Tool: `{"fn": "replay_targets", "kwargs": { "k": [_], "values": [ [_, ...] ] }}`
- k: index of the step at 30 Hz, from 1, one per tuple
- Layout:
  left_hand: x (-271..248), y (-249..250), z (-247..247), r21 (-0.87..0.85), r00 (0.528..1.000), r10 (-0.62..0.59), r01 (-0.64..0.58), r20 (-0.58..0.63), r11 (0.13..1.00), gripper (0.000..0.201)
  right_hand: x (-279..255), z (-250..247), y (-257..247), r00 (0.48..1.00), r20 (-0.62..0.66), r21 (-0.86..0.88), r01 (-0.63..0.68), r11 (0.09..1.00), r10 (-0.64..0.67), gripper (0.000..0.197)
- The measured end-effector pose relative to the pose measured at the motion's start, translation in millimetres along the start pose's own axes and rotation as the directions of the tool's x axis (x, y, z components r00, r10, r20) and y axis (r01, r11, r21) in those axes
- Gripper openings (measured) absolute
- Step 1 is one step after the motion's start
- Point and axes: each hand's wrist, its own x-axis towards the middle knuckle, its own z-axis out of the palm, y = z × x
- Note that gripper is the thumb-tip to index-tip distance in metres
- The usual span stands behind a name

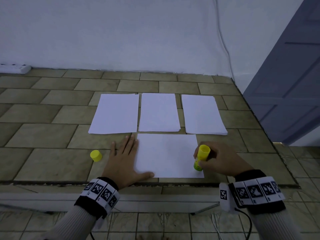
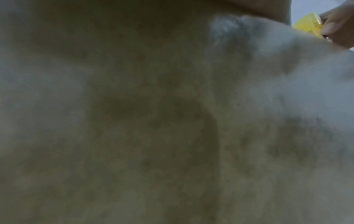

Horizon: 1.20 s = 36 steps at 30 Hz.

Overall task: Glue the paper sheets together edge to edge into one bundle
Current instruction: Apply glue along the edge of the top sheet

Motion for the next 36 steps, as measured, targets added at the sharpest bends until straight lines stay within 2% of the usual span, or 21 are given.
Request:
{"fn": "replay_targets", "kwargs": {
  "k": [11,26,30,32,34,36],
  "values": [
    [-0.1,-0.7,-0.4,-0.011,1.0,0.001,-0.001,0.012,1.0,0.141,12.3,-0.3,1.6,0.999,-0.017,-0.091,0.05,0.995,-0.052,0.014],
    [-0.6,-0.7,-1.9,-0.009,0.999,-0.004,0.004,0.035,1.0,0.139,83.7,-21.7,14.5,0.986,-0.166,-0.252,-0.047,0.967,0.004,0.014],
    [-0.8,-0.8,-2.3,-0.005,0.999,-0.007,0.007,0.044,1.0,0.14,80.4,-21.1,11.3,0.975,-0.221,-0.263,-0.095,0.96,0.036,0.026],
    [-0.4,-0.9,-1.9,-0.019,1.0,-0.003,0.004,0.031,1.0,0.14,74.3,-24.9,10.5,0.959,-0.271,-0.277,-0.162,0.947,0.085,0.033],
    [-0.2,-0.4,-2.1,-0.023,1.0,-0.003,0.004,0.029,1.0,0.141,65.9,-30.6,11.9,0.938,-0.305,-0.354,-0.271,0.895,0.163,0.033],
    [-0.1,-0.5,-2.1,-0.007,0.999,-0.005,0.006,0.035,1.0,0.141,58.0,-35.4,15.0,0.927,-0.272,-0.438,-0.358,0.824,0.258,0.035]
  ]
}}
